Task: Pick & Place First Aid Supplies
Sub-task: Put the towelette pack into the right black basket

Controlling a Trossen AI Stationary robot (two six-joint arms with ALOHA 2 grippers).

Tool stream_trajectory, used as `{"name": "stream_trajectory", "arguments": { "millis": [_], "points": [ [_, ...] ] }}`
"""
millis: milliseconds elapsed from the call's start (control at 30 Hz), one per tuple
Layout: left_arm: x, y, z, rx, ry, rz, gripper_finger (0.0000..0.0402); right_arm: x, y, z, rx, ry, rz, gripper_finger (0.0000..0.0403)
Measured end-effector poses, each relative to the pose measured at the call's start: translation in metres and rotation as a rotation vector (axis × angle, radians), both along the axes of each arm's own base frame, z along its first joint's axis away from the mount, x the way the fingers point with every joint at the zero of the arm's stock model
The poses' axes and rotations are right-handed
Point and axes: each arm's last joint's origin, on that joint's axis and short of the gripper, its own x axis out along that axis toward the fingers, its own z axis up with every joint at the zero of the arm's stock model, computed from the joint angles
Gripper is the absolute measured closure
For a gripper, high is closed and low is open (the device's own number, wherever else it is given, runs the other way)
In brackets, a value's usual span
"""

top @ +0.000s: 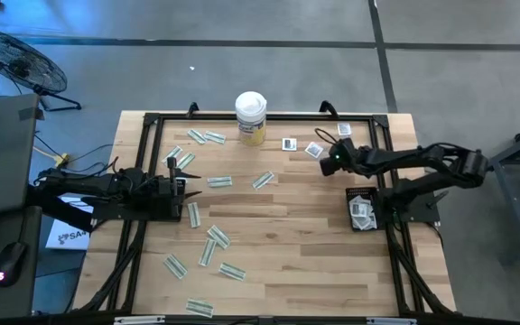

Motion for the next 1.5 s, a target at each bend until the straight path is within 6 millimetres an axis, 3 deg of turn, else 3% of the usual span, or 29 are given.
{"name": "stream_trajectory", "arguments": {
  "millis": [333, 633, 833, 1200, 1500],
  "points": [
    [0.0, 0.0, 0.0, 0.0, 0.0, 0.0, 0.0195, 0.012, -0.002, -0.018, -0.006, -0.001, 0.02, 0.0219],
    [0.0, 0.0, 0.0, 0.0, 0.0, 0.0, 0.0195, 0.035, 0.022, -0.014, 0.085, -0.111, 0.39, 0.0219],
    [0.0, 0.0, 0.0, 0.0, 0.0, 0.0, 0.0195, 0.041, 0.042, -0.015, 0.024, -0.025, 0.564, 0.0218],
    [0.0, 0.0, 0.0, 0.0, 0.0, 0.0, 0.0195, 0.043, 0.05, -0.015, -0.073, 0.043, 0.552, 0.0234],
    [0.0, 0.0, 0.0, 0.0, 0.0, 0.0, 0.0195, 0.041, 0.049, -0.015, -0.104, 0.065, 0.511, 0.0293]
  ]
}}
